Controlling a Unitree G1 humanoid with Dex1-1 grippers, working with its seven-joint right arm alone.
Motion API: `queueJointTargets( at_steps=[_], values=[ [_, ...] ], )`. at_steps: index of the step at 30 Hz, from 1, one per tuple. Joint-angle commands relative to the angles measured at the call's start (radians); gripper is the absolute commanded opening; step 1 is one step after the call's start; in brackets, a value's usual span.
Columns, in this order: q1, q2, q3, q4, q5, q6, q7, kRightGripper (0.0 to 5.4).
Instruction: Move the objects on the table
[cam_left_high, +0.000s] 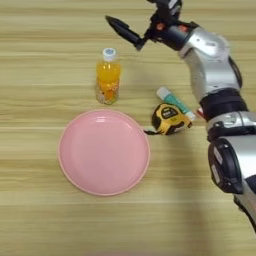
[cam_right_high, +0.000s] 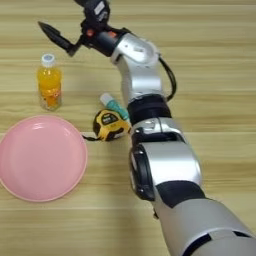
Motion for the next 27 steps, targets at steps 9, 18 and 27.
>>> queueJointTargets(
  at_steps=[9, 18, 27],
  values=[
    [0.127, -0.297, -0.01, -0.225, 0.039, 0.162, 0.132, 5.35],
    [0.2, -0.377, 0.001, -0.181, 0.049, 0.162, 0.244, 5.35],
    [0.224, -0.391, 0.016, -0.088, 0.044, 0.146, 0.337, 5.35]
  ],
)
